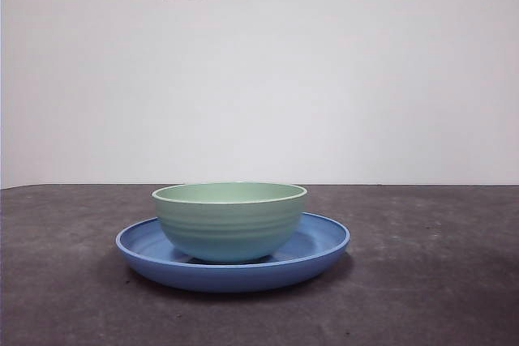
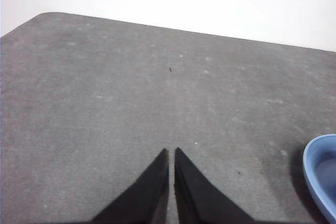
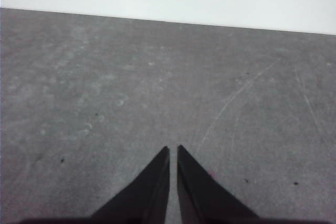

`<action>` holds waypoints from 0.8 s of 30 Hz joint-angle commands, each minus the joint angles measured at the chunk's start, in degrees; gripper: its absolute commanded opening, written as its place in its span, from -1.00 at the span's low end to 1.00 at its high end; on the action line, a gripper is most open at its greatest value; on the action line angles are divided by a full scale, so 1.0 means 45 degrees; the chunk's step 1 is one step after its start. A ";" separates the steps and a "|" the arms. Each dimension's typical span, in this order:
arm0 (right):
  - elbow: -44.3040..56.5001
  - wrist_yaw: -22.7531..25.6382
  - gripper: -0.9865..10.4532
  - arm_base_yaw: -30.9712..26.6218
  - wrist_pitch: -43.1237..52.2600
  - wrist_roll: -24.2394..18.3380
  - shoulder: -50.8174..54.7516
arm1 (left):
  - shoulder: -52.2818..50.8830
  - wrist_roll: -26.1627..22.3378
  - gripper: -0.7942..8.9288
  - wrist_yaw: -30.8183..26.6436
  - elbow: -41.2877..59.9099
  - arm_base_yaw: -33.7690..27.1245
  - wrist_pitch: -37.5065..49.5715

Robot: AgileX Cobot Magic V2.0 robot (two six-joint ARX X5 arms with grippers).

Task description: Place the green bowl on the blue plate

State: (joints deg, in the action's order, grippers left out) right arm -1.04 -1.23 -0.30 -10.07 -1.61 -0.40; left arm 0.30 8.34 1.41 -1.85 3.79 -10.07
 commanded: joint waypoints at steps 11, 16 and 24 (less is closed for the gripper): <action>0.0087 0.0282 -0.79 0.0000 0.0243 -0.0126 0.0044 | -0.0024 0.0024 -0.80 -0.0034 0.0262 0.0015 0.0199; 0.0087 0.0282 -0.79 0.0000 0.0243 -0.0126 0.0044 | -0.0024 0.0024 -0.80 -0.0034 0.0262 0.0015 0.0194; 0.0087 0.0282 -0.79 0.0000 0.0243 -0.0126 0.0044 | -0.0024 0.0024 -0.80 -0.0034 0.0262 0.0015 0.0199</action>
State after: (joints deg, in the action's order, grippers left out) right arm -0.97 -0.19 -0.30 -9.58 -1.74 -0.32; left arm 0.30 8.34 1.41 -1.85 3.79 -10.04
